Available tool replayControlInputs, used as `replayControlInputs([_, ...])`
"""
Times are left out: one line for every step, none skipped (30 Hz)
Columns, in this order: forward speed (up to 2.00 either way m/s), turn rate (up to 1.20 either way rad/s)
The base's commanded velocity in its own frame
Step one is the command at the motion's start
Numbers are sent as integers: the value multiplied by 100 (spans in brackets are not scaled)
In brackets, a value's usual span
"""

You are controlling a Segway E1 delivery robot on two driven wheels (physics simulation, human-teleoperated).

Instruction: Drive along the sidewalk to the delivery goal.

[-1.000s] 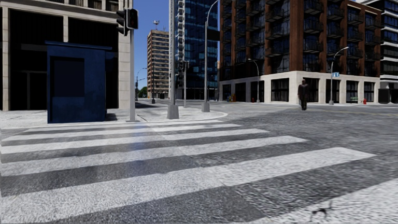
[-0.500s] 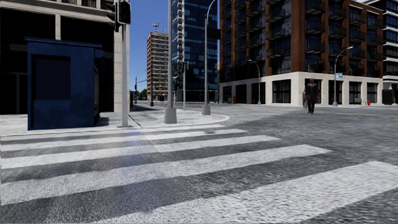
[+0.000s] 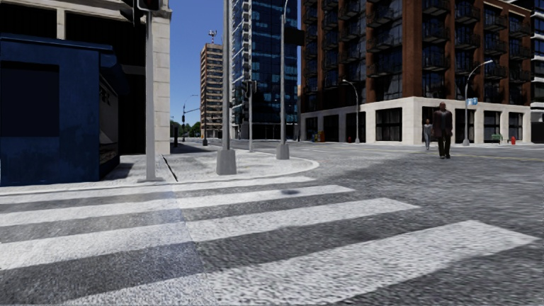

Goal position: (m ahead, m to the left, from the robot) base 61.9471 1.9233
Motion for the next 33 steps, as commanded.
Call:
replayControlInputs([200, 0])
replayControlInputs([200, 0])
replayControlInputs([200, 0])
replayControlInputs([200, 0])
replayControlInputs([200, 0])
replayControlInputs([200, 0])
replayControlInputs([200, 0])
replayControlInputs([200, 0])
replayControlInputs([200, 0])
replayControlInputs([200, 0])
replayControlInputs([200, 0])
replayControlInputs([200, 0])
replayControlInputs([200, 0])
replayControlInputs([200, 0])
replayControlInputs([200, 0])
replayControlInputs([200, 0])
replayControlInputs([200, 0])
replayControlInputs([200, 0])
replayControlInputs([200, 0])
replayControlInputs([200, 0])
replayControlInputs([200, 0])
replayControlInputs([200, 0])
replayControlInputs([200, 0])
replayControlInputs([200, 0])
replayControlInputs([200, 0])
replayControlInputs([200, 0])
replayControlInputs([200, 0])
replayControlInputs([200, 0])
replayControlInputs([200, 0])
replayControlInputs([200, 0])
replayControlInputs([200, 0])
replayControlInputs([200, 0])
replayControlInputs([200, 0])
